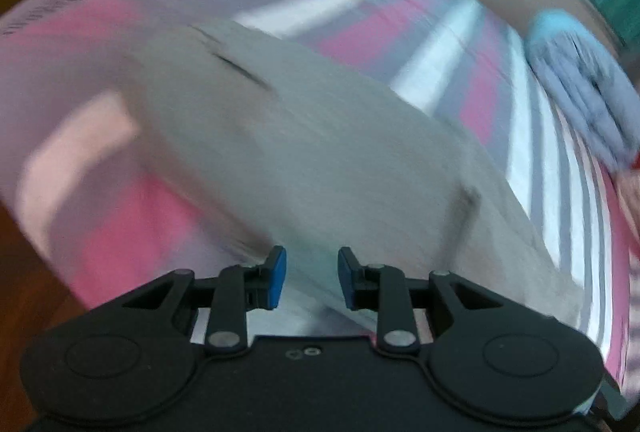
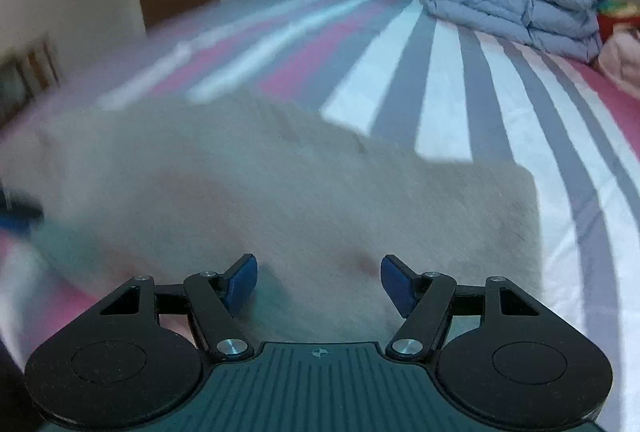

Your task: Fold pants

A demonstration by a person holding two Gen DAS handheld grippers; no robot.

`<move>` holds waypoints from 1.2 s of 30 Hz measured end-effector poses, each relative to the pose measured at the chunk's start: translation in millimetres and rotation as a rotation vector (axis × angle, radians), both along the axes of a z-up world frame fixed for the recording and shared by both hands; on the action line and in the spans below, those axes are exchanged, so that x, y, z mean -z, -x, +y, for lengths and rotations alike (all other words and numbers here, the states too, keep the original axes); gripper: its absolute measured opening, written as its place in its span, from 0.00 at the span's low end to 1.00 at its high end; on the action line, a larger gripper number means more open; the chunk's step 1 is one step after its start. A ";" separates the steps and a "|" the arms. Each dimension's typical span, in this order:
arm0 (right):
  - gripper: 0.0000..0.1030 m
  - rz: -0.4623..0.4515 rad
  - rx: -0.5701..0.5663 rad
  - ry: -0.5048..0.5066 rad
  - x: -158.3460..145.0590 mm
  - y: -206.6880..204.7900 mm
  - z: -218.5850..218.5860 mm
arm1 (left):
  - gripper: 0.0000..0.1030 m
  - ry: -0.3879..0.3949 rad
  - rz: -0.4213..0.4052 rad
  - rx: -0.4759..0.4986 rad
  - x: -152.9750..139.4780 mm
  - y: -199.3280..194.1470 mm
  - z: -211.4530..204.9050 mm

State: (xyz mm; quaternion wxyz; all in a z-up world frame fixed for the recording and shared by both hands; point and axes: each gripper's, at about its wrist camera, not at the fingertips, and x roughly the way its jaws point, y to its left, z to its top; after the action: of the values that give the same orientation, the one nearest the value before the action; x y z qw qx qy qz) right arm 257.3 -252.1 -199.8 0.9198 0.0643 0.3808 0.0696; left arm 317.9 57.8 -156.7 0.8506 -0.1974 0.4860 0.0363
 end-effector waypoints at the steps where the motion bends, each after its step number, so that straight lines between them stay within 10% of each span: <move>1: 0.66 -0.022 -0.003 -0.027 -6.3 -1.7 4.0 | 0.25 -0.006 -0.008 -0.034 -0.9 0.3 11.4; 7: 0.70 0.030 -0.100 0.016 4.6 -14.2 48.3 | 0.30 0.064 0.019 -0.281 10.4 -3.8 94.2; 15: 0.72 0.049 -0.062 -0.027 18.2 -18.2 43.8 | 0.33 0.290 0.044 -0.333 50.6 -22.0 126.9; 23: 0.73 0.048 -0.060 -0.006 18.4 -11.6 52.0 | 0.72 0.607 -0.088 -0.438 88.5 -28.4 157.3; 34: 0.77 0.045 -0.052 0.010 22.4 -15.2 54.2 | 0.70 0.746 -0.174 -0.428 117.9 -63.6 152.4; 36: 0.77 0.043 -0.053 0.011 22.9 -14.7 54.3 | 0.48 0.746 -0.179 -0.427 119.9 -63.5 151.0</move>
State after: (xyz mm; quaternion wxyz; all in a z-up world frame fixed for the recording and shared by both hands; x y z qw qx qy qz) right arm 272.0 -197.8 -222.7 0.9095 0.0508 0.4025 0.0904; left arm 381.5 208.8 -276.5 0.7334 -0.5894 0.3384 0.0162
